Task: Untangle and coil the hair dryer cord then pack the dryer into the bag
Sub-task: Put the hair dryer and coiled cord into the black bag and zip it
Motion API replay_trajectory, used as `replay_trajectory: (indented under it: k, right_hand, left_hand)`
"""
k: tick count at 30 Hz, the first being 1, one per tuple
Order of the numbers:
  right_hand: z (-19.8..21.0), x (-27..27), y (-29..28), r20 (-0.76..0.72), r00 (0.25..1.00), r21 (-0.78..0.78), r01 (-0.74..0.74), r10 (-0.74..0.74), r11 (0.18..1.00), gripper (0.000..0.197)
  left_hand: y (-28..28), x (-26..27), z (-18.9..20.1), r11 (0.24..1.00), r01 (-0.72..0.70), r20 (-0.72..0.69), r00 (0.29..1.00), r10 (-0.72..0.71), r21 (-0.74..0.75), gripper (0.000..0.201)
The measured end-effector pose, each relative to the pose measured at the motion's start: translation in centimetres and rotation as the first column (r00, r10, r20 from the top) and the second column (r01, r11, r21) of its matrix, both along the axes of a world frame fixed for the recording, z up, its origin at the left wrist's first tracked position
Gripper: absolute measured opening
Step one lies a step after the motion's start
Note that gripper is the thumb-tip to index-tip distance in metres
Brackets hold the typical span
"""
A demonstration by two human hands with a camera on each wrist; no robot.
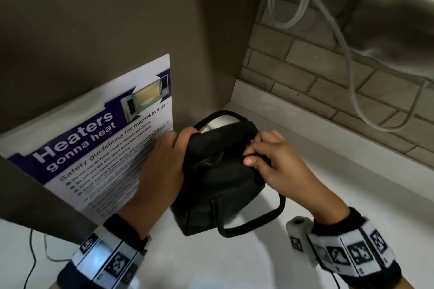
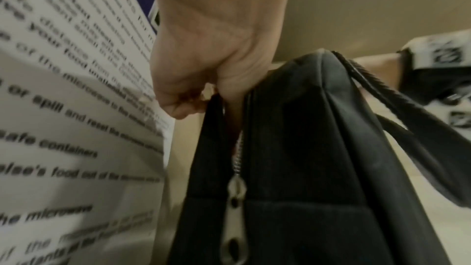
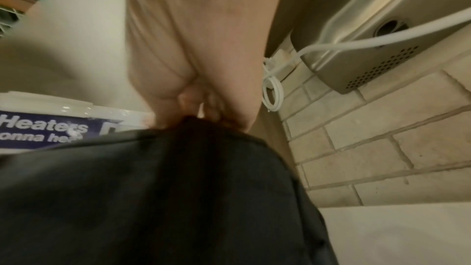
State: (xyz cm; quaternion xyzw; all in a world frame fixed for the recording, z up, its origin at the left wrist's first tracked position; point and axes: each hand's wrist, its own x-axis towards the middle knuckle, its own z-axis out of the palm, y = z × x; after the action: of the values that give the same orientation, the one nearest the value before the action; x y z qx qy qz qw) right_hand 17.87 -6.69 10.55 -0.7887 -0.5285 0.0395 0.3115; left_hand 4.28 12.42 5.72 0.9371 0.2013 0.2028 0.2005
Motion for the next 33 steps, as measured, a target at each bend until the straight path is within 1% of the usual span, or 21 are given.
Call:
replay_trajectory:
  k: [1, 2, 5, 7, 9, 10, 11, 13, 14, 15, 17, 19, 21, 23, 24, 26, 27, 28, 30, 31, 33]
  right_hand:
    - [-0.1, -0.5, -0.3, -0.009, 0.999, 0.058, 0.042, -0.042, 0.997, 0.025]
    - [-0.2, -1.1, -0.6, -0.036, 0.998, 0.081, 0.062, -0.059, 0.995, 0.022]
    - [-0.9, -2.3, -1.2, -0.097, 0.994, 0.101, 0.066, -0.056, 0.993, 0.017]
    - [-1.1, -2.7, -1.5, -0.122, 0.990, 0.094, 0.080, -0.069, 0.992, 0.016]
    - [-1.0, -3.1, -1.5, -0.134, 0.982, 0.073, 0.142, -0.131, 0.987, 0.011]
    - [-0.9, -3.2, -1.4, -0.113, 0.979, 0.068, 0.178, -0.170, 0.982, 0.009]
    - [-0.7, -3.3, -1.2, -0.075, 0.977, 0.058, 0.204, -0.199, 0.977, 0.014]
    - [-0.3, -3.5, -0.4, -0.010, 0.977, -0.014, 0.213, -0.213, 0.977, 0.035]
    - [-0.2, -3.7, 0.2, 0.017, 0.977, -0.057, 0.212, -0.212, 0.976, 0.043]
    - [-0.2, -3.9, 0.7, 0.055, 0.975, -0.086, 0.220, -0.216, 0.972, 0.046]
    - [-0.5, -4.2, 1.9, 0.186, 0.950, -0.103, 0.274, -0.252, 0.956, 0.038]
    - [-0.8, -4.1, 2.6, 0.297, 0.912, -0.070, 0.316, -0.282, 0.946, 0.026]
    - [-0.9, -4.0, 2.9, 0.315, 0.894, 0.002, 0.335, -0.319, 0.942, 0.020]
    - [-0.9, -3.9, 3.0, 0.309, 0.883, 0.068, 0.350, -0.353, 0.934, 0.018]
    - [-1.0, -4.0, 3.0, 0.309, 0.881, 0.085, 0.351, -0.360, 0.932, 0.019]
    - [-1.1, -4.1, 3.0, 0.312, 0.878, 0.105, 0.347, -0.362, 0.932, 0.020]
    - [-1.2, -4.1, 3.1, 0.308, 0.879, 0.112, 0.346, -0.363, 0.932, 0.022]
    - [-1.2, -4.1, 3.1, 0.301, 0.881, 0.119, 0.345, -0.365, 0.931, 0.024]
    - [-1.3, -4.1, 3.2, 0.285, 0.882, 0.132, 0.352, -0.376, 0.927, 0.026]
    - [-1.2, -4.2, 3.2, 0.278, 0.881, 0.136, 0.358, -0.382, 0.924, 0.026]
    - [-1.3, -4.1, 3.2, 0.260, 0.881, 0.146, 0.369, -0.395, 0.918, 0.025]
  left_hand:
    - [0.0, 0.2, 0.1, 1.000, -0.018, 0.016, 1.000, 0.018, -0.015, 0.062]
    - [0.0, 0.4, 0.1, 0.999, -0.029, 0.021, 0.999, 0.029, -0.018, 0.062]
    - [-0.2, 1.0, 0.3, 1.000, -0.028, 0.039, 0.999, 0.029, -0.010, 0.059]
    - [-0.2, 1.1, 0.4, 0.997, -0.025, 0.079, 0.996, 0.030, -0.067, 0.054]
    - [-0.2, 0.9, 0.7, 0.990, -0.029, 0.136, 0.990, 0.048, -0.141, 0.047]
    - [-0.3, 0.8, 0.9, 0.988, -0.036, 0.156, 0.986, 0.060, -0.153, 0.044]
    - [-0.5, 0.6, 1.2, 0.988, -0.042, 0.169, 0.983, 0.067, -0.149, 0.043]
    - [-1.0, 0.5, 1.8, 0.990, -0.040, 0.184, 0.981, 0.066, -0.139, 0.045]
    - [-1.2, 0.6, 1.9, 0.989, -0.031, 0.186, 0.981, 0.058, -0.147, 0.046]
    - [-1.5, 0.6, 2.0, 0.987, -0.018, 0.194, 0.980, 0.050, -0.163, 0.046]
    - [-1.9, 0.6, 1.8, 0.975, -0.013, 0.225, 0.972, 0.064, -0.221, 0.043]
    - [-1.9, 0.3, 1.0, 0.955, -0.035, 0.237, 0.966, 0.108, -0.295, 0.036]
    - [-1.6, -0.4, -0.1, 0.936, -0.040, 0.220, 0.968, 0.123, -0.349, 0.032]
    - [-1.2, -1.2, -0.9, 0.893, -0.058, 0.153, 0.978, 0.140, -0.446, 0.030]
    - [-1.1, -1.6, -1.1, 0.864, -0.091, 0.087, 0.984, 0.153, -0.495, 0.028]
    - [-0.7, -2.0, -1.4, 0.827, -0.183, -0.094, 0.983, 0.157, -0.531, 0.022]
    - [-0.6, -2.0, -1.5, 0.803, -0.224, -0.177, 0.973, 0.150, -0.552, 0.020]
    - [-0.3, -2.0, -1.5, 0.760, -0.258, -0.242, 0.961, 0.136, -0.596, 0.019]
    - [0.4, -1.8, -1.5, 0.641, -0.307, -0.330, 0.940, 0.087, -0.704, 0.018]
    - [0.7, -1.7, -1.6, 0.601, -0.333, -0.377, 0.925, 0.056, -0.727, 0.017]
    - [1.5, -1.6, -1.8, 0.579, -0.358, -0.434, 0.901, 0.006, -0.733, 0.014]
